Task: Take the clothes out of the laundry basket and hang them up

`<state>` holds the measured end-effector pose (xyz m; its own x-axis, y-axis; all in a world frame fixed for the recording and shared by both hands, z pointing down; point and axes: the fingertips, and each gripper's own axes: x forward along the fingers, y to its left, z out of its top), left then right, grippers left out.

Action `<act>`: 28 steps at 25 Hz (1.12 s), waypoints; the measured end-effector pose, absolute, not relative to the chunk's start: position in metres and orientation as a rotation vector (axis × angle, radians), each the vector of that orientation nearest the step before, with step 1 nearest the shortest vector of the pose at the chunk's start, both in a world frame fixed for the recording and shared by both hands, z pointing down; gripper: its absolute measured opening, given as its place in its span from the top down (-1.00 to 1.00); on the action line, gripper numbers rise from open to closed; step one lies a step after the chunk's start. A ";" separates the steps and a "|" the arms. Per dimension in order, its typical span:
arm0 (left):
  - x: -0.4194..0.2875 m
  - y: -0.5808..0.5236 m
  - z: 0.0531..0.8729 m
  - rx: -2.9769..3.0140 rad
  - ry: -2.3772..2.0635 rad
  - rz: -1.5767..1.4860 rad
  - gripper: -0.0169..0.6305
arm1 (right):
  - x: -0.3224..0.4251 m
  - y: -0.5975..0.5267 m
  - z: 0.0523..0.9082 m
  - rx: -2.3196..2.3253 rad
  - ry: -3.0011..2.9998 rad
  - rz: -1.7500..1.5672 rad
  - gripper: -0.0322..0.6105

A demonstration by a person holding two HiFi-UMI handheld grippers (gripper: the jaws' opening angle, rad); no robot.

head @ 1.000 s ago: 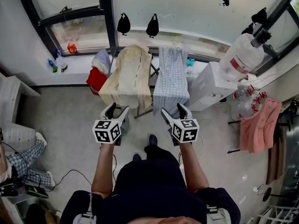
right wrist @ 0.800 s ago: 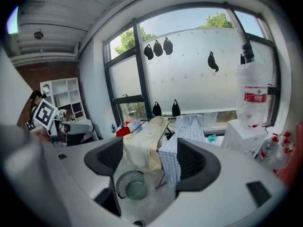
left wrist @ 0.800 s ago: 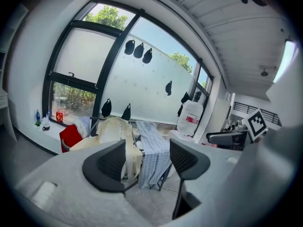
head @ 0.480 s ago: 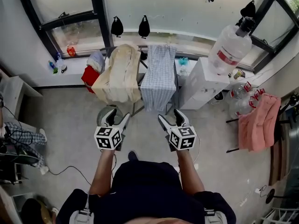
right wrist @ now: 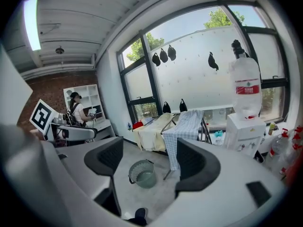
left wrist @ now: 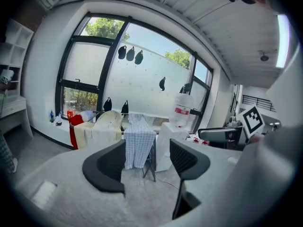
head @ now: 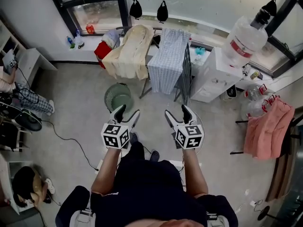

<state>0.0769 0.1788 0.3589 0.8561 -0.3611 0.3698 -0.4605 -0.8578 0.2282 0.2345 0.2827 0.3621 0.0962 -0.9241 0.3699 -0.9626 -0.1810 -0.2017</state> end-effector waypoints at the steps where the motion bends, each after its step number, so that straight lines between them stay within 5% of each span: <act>1: 0.072 0.186 0.361 2.716 -0.633 0.466 0.07 | 0.233 0.288 0.363 2.254 -1.956 0.648 -0.20; 15: -0.012 0.178 0.348 2.752 -0.785 0.416 0.07 | 0.187 0.305 0.354 2.355 -1.884 0.591 -0.20; 28: -0.019 0.167 0.351 2.772 -0.728 0.395 0.07 | 0.183 0.324 0.351 2.456 -1.774 0.556 -0.20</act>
<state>-0.0188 0.1674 0.3512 0.8387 -0.4411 0.3193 -0.5081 -0.8448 0.1677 0.1825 0.3245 0.3512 0.2721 -0.9064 0.3232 -0.9286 -0.3354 -0.1588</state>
